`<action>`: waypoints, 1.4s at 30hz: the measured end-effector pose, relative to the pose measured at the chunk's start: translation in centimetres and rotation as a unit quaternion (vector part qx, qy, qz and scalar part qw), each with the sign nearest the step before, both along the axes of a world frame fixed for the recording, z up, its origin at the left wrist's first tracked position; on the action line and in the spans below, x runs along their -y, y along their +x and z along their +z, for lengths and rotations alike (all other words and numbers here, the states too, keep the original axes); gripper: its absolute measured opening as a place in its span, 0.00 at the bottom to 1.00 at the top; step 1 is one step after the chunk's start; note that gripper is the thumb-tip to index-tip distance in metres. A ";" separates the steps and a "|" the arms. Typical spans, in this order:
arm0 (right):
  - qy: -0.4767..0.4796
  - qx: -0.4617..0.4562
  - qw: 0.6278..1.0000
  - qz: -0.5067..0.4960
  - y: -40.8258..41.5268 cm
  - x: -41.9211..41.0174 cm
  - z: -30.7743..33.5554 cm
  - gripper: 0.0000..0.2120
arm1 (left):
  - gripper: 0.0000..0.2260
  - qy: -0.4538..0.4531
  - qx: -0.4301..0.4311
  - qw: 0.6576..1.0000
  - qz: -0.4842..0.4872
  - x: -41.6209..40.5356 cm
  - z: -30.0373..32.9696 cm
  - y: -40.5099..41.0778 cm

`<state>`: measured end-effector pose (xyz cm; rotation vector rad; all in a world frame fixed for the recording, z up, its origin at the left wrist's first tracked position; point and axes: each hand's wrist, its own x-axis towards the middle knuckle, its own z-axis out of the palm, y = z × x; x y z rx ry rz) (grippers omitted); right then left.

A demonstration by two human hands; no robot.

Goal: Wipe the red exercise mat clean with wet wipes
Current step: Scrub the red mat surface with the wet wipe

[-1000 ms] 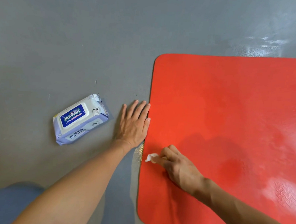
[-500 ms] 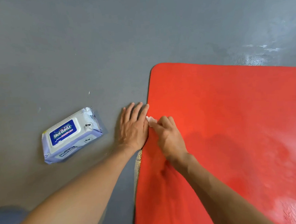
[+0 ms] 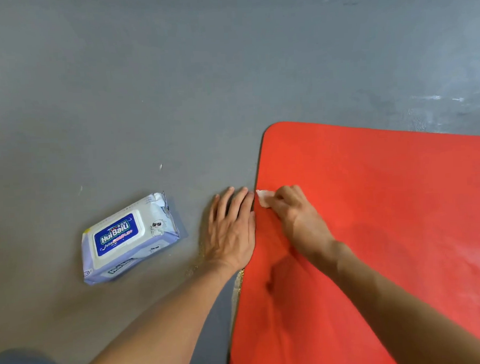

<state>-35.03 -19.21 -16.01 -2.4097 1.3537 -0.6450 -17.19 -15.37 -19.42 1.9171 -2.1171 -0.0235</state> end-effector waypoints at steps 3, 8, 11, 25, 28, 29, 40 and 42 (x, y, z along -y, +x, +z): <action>0.008 0.004 0.991 -0.134 -2.6 4.8 -0.3 0.20 | 0.21 0.006 0.003 1.000 -0.005 0.0 0.1 0.0; 0.043 0.077 0.988 -0.125 0.3 3.4 -0.5 0.14 | 0.20 0.001 -0.009 1.000 -0.002 0.0 0.2 0.1; 0.047 0.104 0.993 -0.032 0.9 -0.8 -0.5 0.18 | 0.22 0.007 -0.017 1.000 -0.007 -0.1 0.2 0.2; 0.055 0.087 0.995 0.001 0.3 -1.6 0.1 0.16 | 0.21 0.008 -0.030 1.000 -0.002 0.0 0.2 0.1; 0.073 0.089 0.981 -0.159 -1.9 3.6 0.2 0.16 | 0.20 0.000 -0.019 1.000 -0.003 0.0 0.2 0.1; 0.069 0.099 0.969 -0.216 -2.8 4.7 0.1 0.17 | 0.20 0.003 -0.015 1.000 -0.002 0.0 0.2 0.1; 0.074 0.064 0.995 -0.028 1.8 -0.9 0.7 0.19 | 0.20 0.019 -0.030 0.999 0.023 0.3 0.4 0.1; 0.067 0.049 0.996 -0.046 0.0 0.3 0.7 0.20 | 0.18 0.023 -0.034 0.998 0.036 1.0 1.0 -0.2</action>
